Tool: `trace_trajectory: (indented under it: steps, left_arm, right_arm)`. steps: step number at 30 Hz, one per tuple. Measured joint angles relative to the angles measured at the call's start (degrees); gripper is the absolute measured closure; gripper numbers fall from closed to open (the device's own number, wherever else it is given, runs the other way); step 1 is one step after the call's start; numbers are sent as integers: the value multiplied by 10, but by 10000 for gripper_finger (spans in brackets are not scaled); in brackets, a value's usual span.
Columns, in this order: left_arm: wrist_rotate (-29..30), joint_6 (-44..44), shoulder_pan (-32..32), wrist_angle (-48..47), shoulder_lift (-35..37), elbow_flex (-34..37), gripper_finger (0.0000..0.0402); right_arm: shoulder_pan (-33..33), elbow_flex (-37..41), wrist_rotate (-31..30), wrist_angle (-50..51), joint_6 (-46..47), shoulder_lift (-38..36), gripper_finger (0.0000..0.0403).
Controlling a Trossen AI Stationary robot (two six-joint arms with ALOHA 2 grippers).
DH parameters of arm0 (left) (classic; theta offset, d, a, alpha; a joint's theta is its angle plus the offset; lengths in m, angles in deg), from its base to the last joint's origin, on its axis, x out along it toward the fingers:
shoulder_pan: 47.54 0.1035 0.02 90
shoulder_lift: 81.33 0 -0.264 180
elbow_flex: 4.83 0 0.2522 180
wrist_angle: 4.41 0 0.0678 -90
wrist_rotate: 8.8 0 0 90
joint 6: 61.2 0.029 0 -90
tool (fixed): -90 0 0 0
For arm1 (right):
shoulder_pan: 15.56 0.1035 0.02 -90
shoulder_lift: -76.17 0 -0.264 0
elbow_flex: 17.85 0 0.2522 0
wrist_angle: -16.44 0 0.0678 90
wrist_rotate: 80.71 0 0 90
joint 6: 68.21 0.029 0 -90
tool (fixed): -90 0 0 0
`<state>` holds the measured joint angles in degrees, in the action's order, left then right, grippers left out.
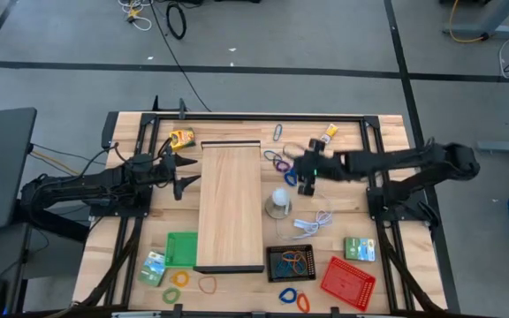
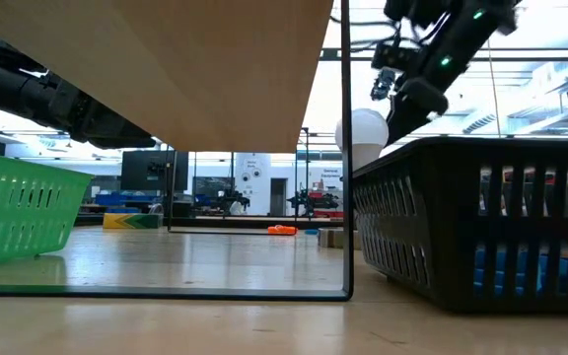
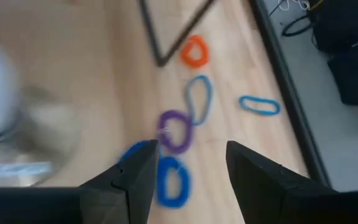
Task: Pick & Place Office Desk Supplies
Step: Put the top blue rubber band into the black bin
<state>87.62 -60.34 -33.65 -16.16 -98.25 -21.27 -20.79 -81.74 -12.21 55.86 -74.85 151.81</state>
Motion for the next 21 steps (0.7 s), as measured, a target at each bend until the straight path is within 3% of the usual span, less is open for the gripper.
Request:
trace_trajectory:
  steps: [11,16,21]
  left_arm:
    - [0,0,0,0,0,0,129]
    - [0,0,0,11,0,0,129]
    - [0,0,0,32,0,0,129]
  right_arm:
    - [-246,0,238,-113,-135,28,206]
    - [-304,-7,318,-166,-164,100,206]
    - [-327,-66,344,-161,-193,195,206]
